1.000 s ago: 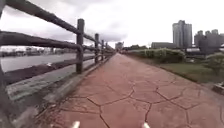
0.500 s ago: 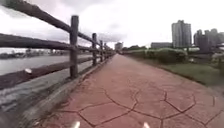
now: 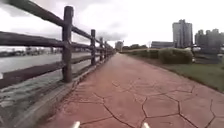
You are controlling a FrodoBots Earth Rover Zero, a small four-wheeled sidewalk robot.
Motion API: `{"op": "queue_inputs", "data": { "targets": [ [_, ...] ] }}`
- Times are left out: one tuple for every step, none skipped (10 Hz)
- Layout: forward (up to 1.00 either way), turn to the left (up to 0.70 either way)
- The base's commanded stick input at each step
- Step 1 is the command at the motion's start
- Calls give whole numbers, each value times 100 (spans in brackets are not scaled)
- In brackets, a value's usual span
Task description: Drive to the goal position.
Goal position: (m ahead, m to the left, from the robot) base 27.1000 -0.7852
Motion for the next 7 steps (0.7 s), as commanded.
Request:
{"op": "queue_inputs", "data": {
  "targets": [
    [70, 0],
    [70, 0],
    [70, 0],
    [70, 0],
    [70, 0],
    [70, 0],
    [70, 0]
  ]
}}
